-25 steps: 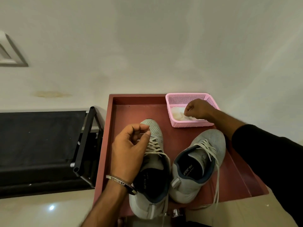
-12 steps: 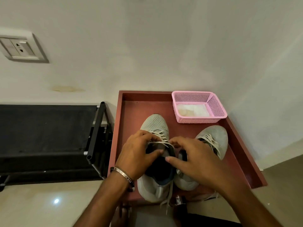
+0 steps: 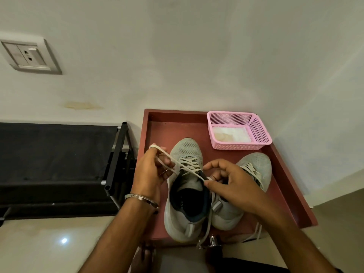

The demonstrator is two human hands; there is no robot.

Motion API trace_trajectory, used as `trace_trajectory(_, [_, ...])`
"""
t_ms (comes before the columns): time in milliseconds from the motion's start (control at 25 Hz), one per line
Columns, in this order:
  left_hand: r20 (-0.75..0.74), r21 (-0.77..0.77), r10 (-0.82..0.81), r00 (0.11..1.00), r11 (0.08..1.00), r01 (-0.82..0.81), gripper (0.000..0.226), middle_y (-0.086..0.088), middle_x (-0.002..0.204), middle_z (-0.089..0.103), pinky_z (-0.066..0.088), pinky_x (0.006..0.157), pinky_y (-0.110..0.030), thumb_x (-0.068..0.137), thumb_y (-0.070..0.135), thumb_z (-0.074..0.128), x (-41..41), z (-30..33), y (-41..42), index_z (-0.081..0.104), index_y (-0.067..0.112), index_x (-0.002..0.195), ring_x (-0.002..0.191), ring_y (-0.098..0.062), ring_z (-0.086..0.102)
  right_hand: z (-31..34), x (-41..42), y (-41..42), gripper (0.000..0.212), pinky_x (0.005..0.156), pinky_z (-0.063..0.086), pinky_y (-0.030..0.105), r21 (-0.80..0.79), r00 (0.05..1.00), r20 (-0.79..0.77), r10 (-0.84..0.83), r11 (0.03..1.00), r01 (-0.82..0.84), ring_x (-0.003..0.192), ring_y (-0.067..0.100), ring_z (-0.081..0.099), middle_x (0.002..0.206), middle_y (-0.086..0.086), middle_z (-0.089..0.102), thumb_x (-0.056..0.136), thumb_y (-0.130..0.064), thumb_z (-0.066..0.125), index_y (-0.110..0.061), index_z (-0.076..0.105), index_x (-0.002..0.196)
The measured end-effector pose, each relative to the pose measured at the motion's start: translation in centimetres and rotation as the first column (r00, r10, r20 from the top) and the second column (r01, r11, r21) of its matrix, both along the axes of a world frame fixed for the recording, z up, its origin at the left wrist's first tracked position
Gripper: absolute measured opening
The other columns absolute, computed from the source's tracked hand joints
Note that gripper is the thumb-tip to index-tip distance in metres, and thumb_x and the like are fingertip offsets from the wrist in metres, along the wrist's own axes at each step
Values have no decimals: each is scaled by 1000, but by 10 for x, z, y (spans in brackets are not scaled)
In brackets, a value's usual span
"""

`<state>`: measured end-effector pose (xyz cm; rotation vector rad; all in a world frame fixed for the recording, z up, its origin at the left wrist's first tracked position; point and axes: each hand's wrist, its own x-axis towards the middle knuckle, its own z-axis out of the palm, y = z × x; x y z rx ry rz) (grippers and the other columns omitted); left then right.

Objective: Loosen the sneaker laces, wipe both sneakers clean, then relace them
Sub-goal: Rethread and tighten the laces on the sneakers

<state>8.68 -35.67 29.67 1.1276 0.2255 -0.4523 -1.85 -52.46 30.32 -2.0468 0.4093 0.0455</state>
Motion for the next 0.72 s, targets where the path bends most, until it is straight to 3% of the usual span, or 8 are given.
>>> trace_trajectory(160, [-259, -290, 33, 965, 951, -111, 45, 1, 61, 53, 51, 74, -33, 98, 52, 40, 9, -5, 10, 59, 17, 76, 54, -14, 59, 8, 4, 3, 14, 67, 45, 25, 281, 993, 4, -118, 953, 113, 65, 9, 56, 73, 6, 65, 89, -8, 67, -17, 70, 98])
trace_trajectory(240, [-286, -292, 30, 958, 949, -117, 45, 1, 66, 60, 52, 77, -34, 99, 53, 39, 11, -8, 11, 61, 17, 82, 58, -14, 64, 16, 7, 6, 12, 71, 46, 26, 465, 971, 88, -221, 871, 156, 71, 10, 61, 77, 4, 68, 91, -8, 63, -13, 70, 99])
trace_trajectory(320, [-238, -199, 21, 971, 977, -70, 35, -1, 77, 68, 53, 75, -32, 101, 44, 41, 10, -8, 8, 62, 16, 93, 66, -15, 69, 23, 14, 8, 18, 74, 52, 22, 465, 942, 244, -231, 880, 96, 84, 10, 69, 91, 2, 75, 94, -10, 58, -12, 64, 111])
trace_trajectory(400, [-154, -31, 0, 988, 999, -5, 26, -6, 91, 73, 52, 74, -30, 102, 33, 44, 7, -9, 3, 61, 14, 99, 79, -17, 70, 22, 23, 8, 27, 85, 55, 22, 279, 932, 326, -159, 958, 66, 100, 10, 69, 108, -2, 74, 98, -17, 55, -18, 56, 125])
trace_trajectory(440, [-117, 50, -24, 993, 998, 30, 25, -8, 96, 72, 52, 74, -30, 102, 30, 45, 6, -10, 0, 61, 13, 96, 83, -18, 68, 17, 27, 7, 30, 89, 54, 23, 105, 939, 322, -122, 990, 92, 106, 10, 67, 113, -4, 72, 99, -24, 54, -23, 52, 129])
trace_trajectory(480, [-87, 120, -61, 994, 990, 72, 25, -8, 95, 71, 51, 70, -28, 102, 30, 46, 4, -11, -1, 60, 12, 91, 82, -18, 65, 10, 29, 5, 32, 91, 53, 26, -108, 947, 305, -100, 984, 139, 111, 10, 64, 116, -5, 70, 99, -32, 53, -26, 50, 130])
trace_trajectory(560, [-8, 283, -170, 985, 945, 165, 28, -5, 83, 64, 46, 59, -23, 100, 32, 50, 2, -15, -2, 55, 8, 84, 70, -14, 57, -5, 27, 3, 32, 87, 53, 38, -464, 947, 305, -102, 852, 241, 106, 16, 62, 112, -2, 67, 97, -39, 55, -24, 54, 126])
trace_trajectory(720, [114, 521, -332, 936, 822, 228, 36, -3, 70, 56, 40, 58, -28, 88, 41, 67, 1, -27, 3, 62, 7, 77, 66, -17, 50, -10, 18, 11, 14, 67, 53, 39, -593, 899, 419, -126, 711, 377, 82, 16, 54, 89, -3, 55, 88, -33, 66, -21, 68, 92])
